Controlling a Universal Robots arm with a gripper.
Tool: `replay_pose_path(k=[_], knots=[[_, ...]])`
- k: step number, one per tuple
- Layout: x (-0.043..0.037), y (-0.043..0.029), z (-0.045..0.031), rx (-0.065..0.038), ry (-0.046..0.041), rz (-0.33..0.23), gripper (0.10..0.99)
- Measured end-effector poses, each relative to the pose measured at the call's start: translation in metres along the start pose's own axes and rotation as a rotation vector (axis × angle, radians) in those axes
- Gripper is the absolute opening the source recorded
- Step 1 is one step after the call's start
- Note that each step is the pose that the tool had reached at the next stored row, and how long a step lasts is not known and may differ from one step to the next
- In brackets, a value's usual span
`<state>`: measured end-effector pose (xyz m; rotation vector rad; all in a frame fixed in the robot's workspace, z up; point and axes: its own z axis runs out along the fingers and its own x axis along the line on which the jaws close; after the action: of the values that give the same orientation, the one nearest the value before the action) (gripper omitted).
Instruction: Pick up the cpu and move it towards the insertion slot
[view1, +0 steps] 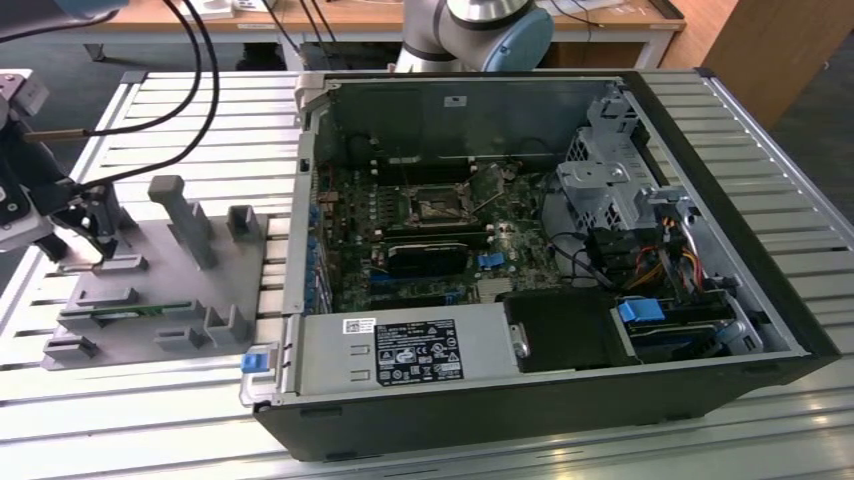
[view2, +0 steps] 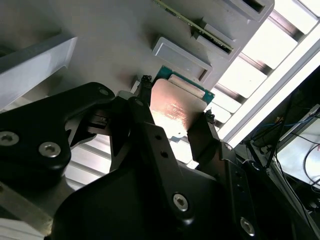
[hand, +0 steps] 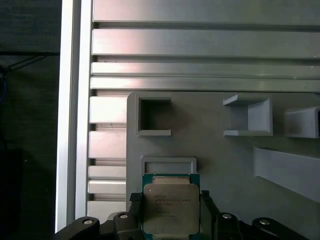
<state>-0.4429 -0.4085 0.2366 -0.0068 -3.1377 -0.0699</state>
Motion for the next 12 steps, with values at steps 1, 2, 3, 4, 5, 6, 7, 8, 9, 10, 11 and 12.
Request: replay_pose_path(k=[1, 2, 3, 4, 5, 6, 7, 8, 9, 10, 11, 12], knots=[[0.0000, 0.0000, -0.0003, 0.000, -0.0001, 0.000, 0.541], [0.0000, 0.0000, -0.0006, 0.000, 0.0000, 0.000, 0.541], [0.0000, 0.0000, -0.0009, 0.000, 0.0000, 0.000, 0.541], [0.0000, 0.0001, -0.0012, 0.000, 0.0000, 0.000, 0.541], [0.0000, 0.0001, -0.0016, 0.000, 0.0000, 0.000, 0.541], [0.0000, 0.0001, -0.0019, 0.000, 0.0000, 0.000, 0.541], [0.0000, 0.0001, -0.0022, 0.000, -0.0001, 0.000, 0.541], [0.0000, 0.0001, -0.0026, 0.000, 0.0000, 0.000, 0.541], [0.0000, 0.0001, -0.0030, 0.000, 0.0000, 0.000, 0.541], [0.0000, 0.0002, -0.0033, 0.000, -0.0001, 0.000, 0.541], [0.0000, 0.0002, -0.0037, 0.000, 0.0000, 0.000, 0.541], [0.0000, 0.0002, -0.0041, 0.000, 0.0000, 0.000, 0.541]])
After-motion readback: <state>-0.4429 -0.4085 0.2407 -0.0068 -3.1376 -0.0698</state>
